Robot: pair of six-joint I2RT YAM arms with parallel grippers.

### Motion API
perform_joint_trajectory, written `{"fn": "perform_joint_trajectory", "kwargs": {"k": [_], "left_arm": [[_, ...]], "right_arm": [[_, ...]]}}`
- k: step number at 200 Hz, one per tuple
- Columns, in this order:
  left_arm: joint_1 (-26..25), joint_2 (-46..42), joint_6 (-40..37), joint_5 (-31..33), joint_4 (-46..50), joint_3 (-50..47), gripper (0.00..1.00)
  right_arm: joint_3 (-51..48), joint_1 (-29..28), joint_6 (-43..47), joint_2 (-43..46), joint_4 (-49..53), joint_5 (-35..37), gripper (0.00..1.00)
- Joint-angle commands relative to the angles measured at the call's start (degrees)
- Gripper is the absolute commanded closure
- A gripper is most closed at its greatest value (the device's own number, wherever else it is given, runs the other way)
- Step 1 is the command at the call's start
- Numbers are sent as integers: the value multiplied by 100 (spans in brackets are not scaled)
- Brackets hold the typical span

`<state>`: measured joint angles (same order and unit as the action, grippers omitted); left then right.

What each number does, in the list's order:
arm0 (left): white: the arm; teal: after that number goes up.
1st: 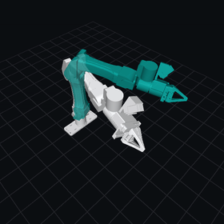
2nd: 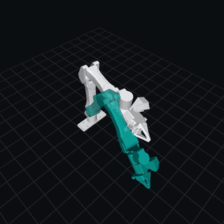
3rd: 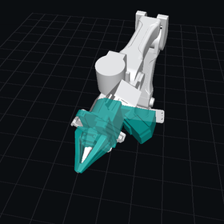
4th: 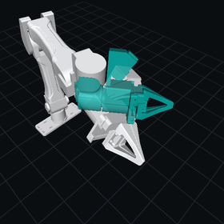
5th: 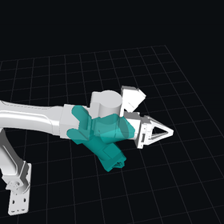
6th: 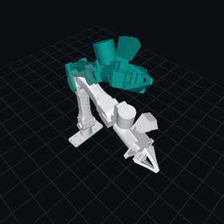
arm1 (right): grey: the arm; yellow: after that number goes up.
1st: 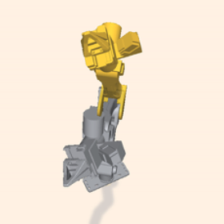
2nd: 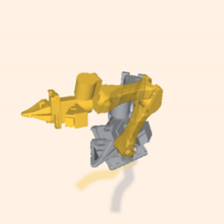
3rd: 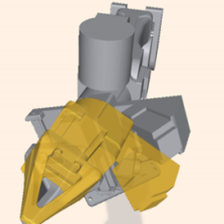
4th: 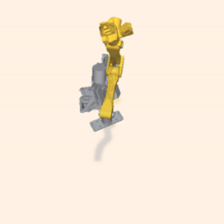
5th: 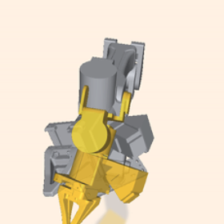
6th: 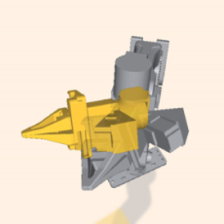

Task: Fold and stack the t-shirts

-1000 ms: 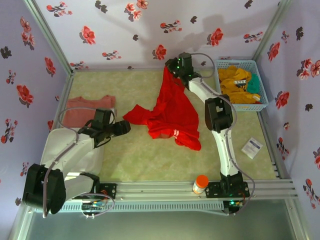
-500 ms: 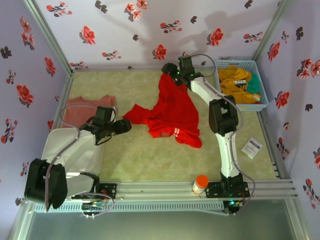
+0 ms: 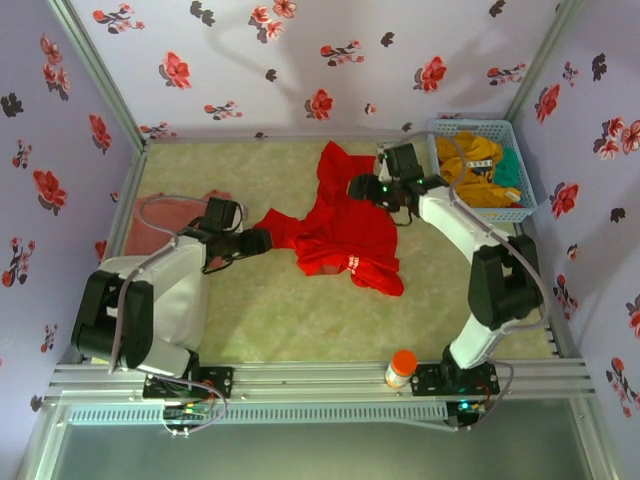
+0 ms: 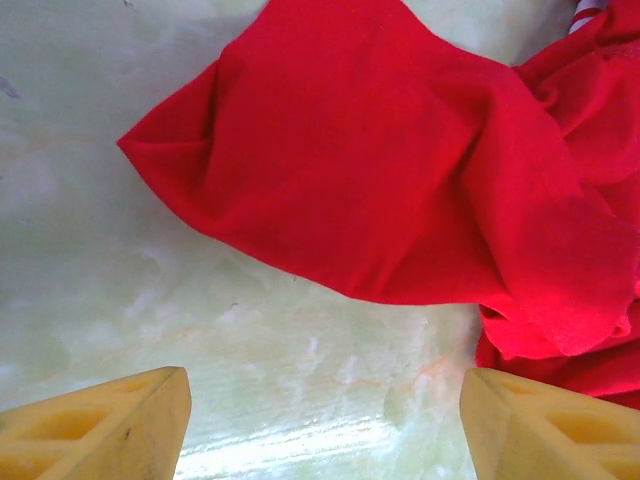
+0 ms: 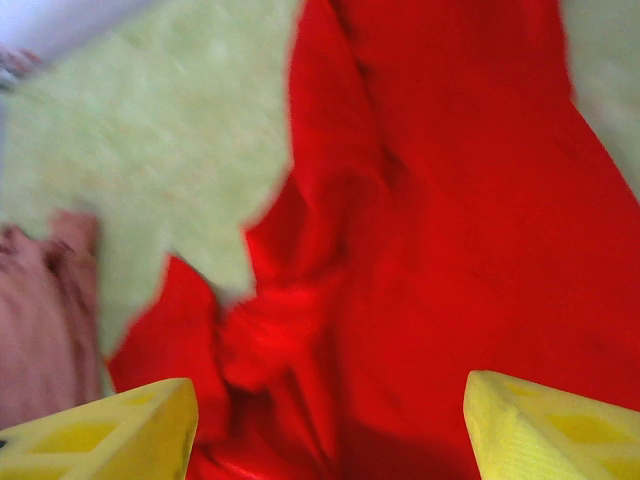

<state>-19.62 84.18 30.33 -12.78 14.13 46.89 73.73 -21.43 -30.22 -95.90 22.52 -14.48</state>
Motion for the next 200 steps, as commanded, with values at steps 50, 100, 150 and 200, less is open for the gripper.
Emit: {"fn": "perform_joint_trajectory", "kwargs": {"k": [50, 100, 150, 200], "left_arm": [[-86, 873, 331, -269, -712, 398, 32], [-104, 1386, 397, -97, -894, 713, 44], [-130, 1735, 466, -67, -870, 1055, 67], [-150, 1838, 452, -59, -678, 1304, 83]], "right_arm": [[-2000, -29, 654, 1094, 360, 234, 37], [-2386, -46, 751, 1319, 620, 397, 42], [-2515, -245, 758, 1338, 652, 475, 55], [-2595, -300, 793, 1873, 905, 500, 33]]}}
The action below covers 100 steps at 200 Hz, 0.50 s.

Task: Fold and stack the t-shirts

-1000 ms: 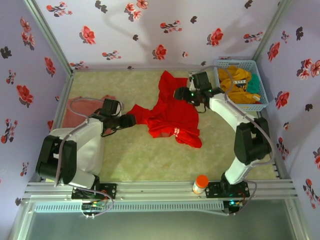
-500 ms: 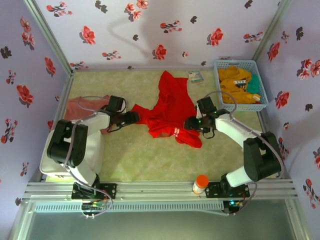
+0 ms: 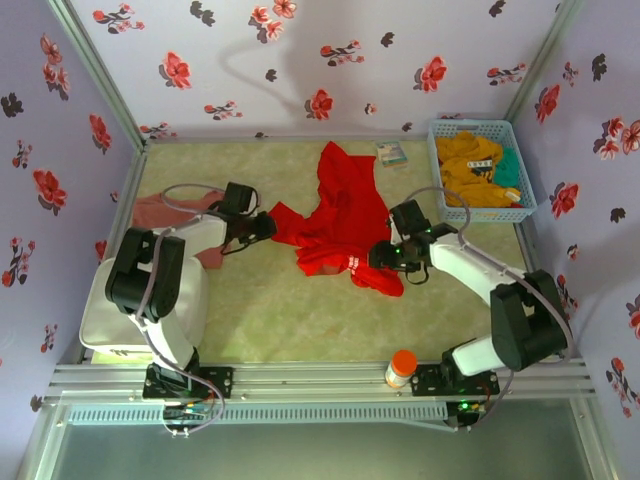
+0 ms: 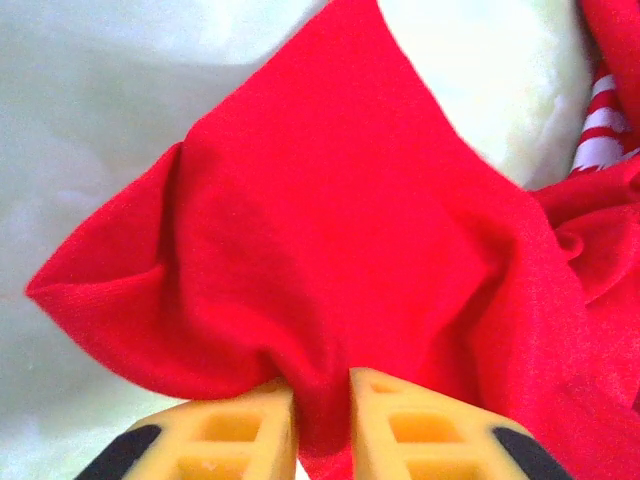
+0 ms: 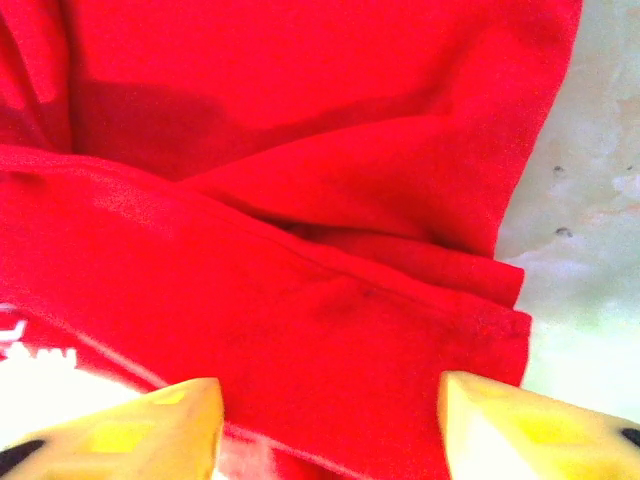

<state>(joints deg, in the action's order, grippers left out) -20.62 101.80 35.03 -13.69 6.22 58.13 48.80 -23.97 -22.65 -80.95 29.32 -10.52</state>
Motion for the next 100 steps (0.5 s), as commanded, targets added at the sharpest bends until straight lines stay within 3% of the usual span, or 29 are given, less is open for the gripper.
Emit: {"fn": "perform_joint_trajectory", "kwargs": {"k": [1, 26, 45, 70, 100], "left_arm": [[-53, 72, -20, 33, 115, 181, 83], [-61, 63, -20, 34, 134, 204, 87], [-75, 67, -17, 33, 144, 225, 91], [-74, 25, -36, 33, 215, 258, 97], [-78, -118, -117, 68, 424, 343, 100]], "right_arm": [[-104, -47, 31, 387, 220, 99, 33], [-329, -87, -67, 399, -7, 97, 31], [-426, -92, -141, 201, -223, 160, 35], [-563, -139, -277, 77, -625, 332, 51], [-554, -211, -330, 562, -636, 840, 84]]}}
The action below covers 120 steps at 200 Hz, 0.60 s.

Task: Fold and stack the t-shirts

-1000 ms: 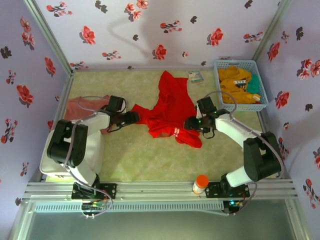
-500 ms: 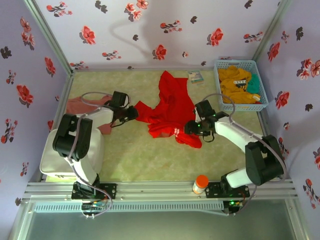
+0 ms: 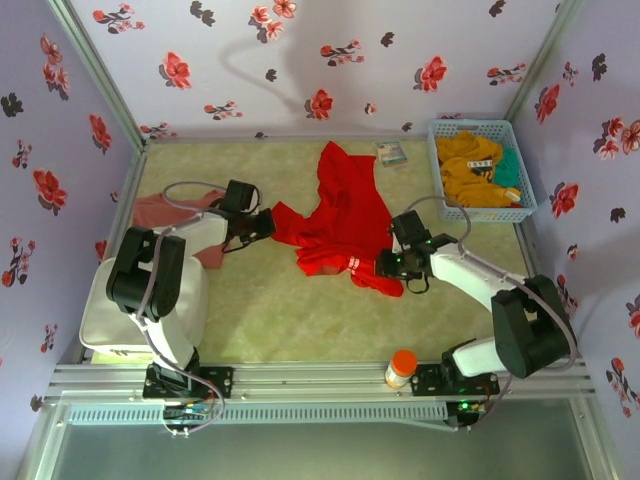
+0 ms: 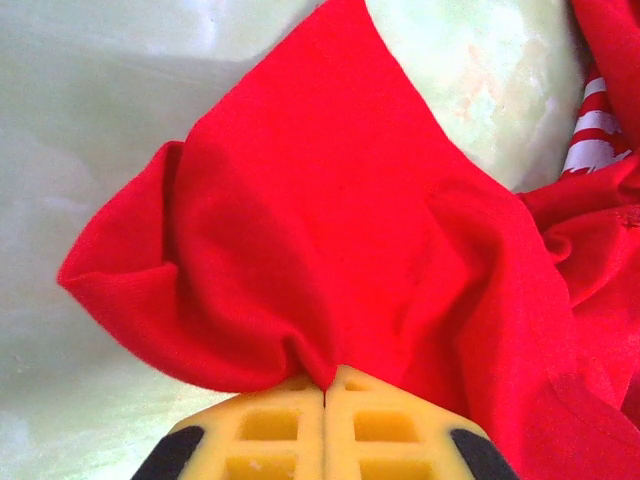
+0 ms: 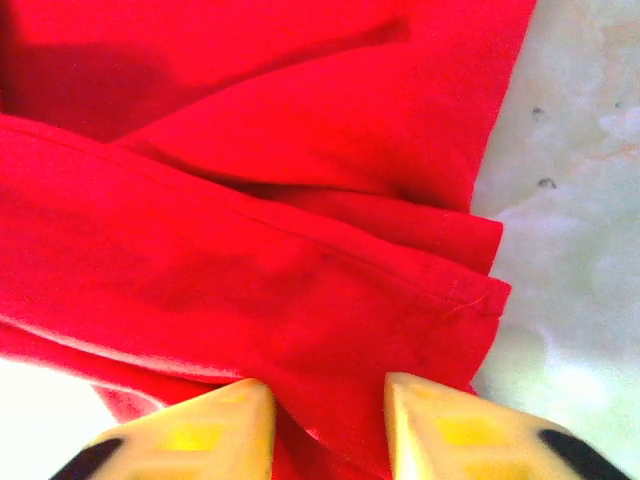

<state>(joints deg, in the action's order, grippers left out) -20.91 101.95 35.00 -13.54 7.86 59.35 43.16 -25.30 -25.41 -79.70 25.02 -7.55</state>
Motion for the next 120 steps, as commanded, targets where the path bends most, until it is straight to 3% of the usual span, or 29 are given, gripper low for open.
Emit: {"fn": "perform_joint_trajectory", "kwargs": {"k": [1, 24, 50, 85, 120], "left_arm": [[-47, -146, -116, 53, 265, 223, 100], [-50, -325, -177, 53, 599, 382, 100], [-7, -633, -319, 105, 989, 560, 100], [110, -816, -557, 248, 1441, 784, 100], [294, -756, -629, 255, 1500, 802, 100]], "right_arm": [[14, -79, -53, 468, -189, 566, 85], [135, -100, 120, 1164, 4, 724, 100], [371, -175, 311, 1714, 309, 541, 100], [685, -427, 465, 1788, 711, 377, 100], [1054, -1455, 905, 1713, 917, -328, 100]]}}
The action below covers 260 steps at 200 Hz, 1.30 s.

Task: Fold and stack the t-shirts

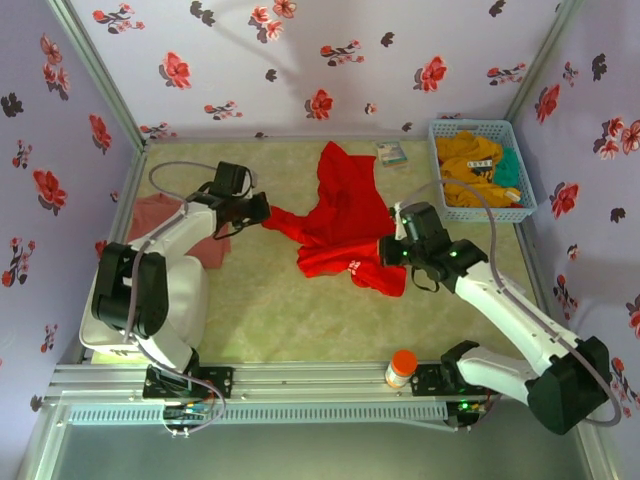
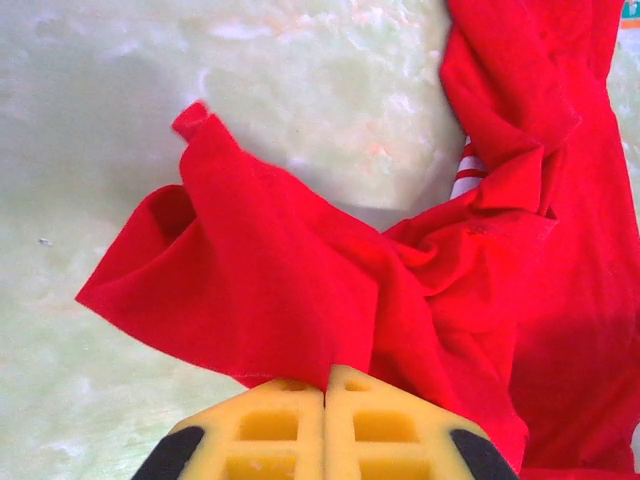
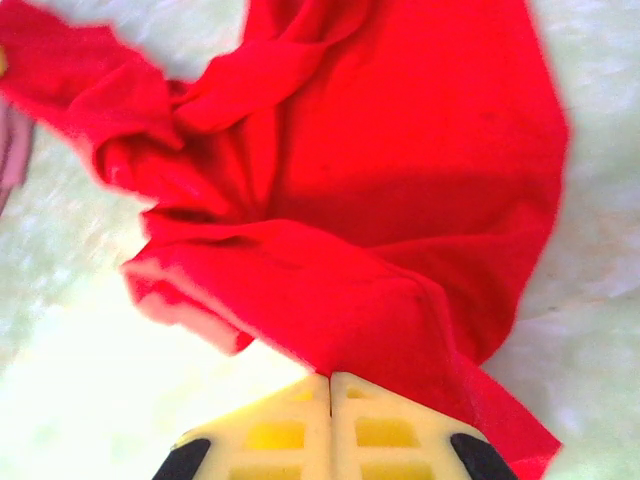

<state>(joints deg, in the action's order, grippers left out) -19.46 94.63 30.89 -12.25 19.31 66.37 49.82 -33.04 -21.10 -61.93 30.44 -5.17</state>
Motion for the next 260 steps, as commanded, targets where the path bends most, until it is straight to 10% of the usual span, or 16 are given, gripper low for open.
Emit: {"fn": "perform_joint_trajectory", "kwargs": {"k": [1, 94, 111, 143, 260], "left_arm": [[156, -19, -221, 126, 354, 102, 100], [611, 555, -575, 117, 706, 890, 100], [642, 564, -605, 118, 731, 921, 100], [661, 450, -598, 118, 756, 864, 100], [649, -692, -524, 481, 1176, -186, 100]], "right_arm": [[405, -732, 488, -68, 388, -569, 100], [547, -3283, 292, -1576, 849, -259, 100], [394, -3288, 139, -1459, 582, -151, 72], [160, -2906, -385, -937, 156, 404, 27], [-789, 47, -2295, -777, 612, 1103, 47]]}}
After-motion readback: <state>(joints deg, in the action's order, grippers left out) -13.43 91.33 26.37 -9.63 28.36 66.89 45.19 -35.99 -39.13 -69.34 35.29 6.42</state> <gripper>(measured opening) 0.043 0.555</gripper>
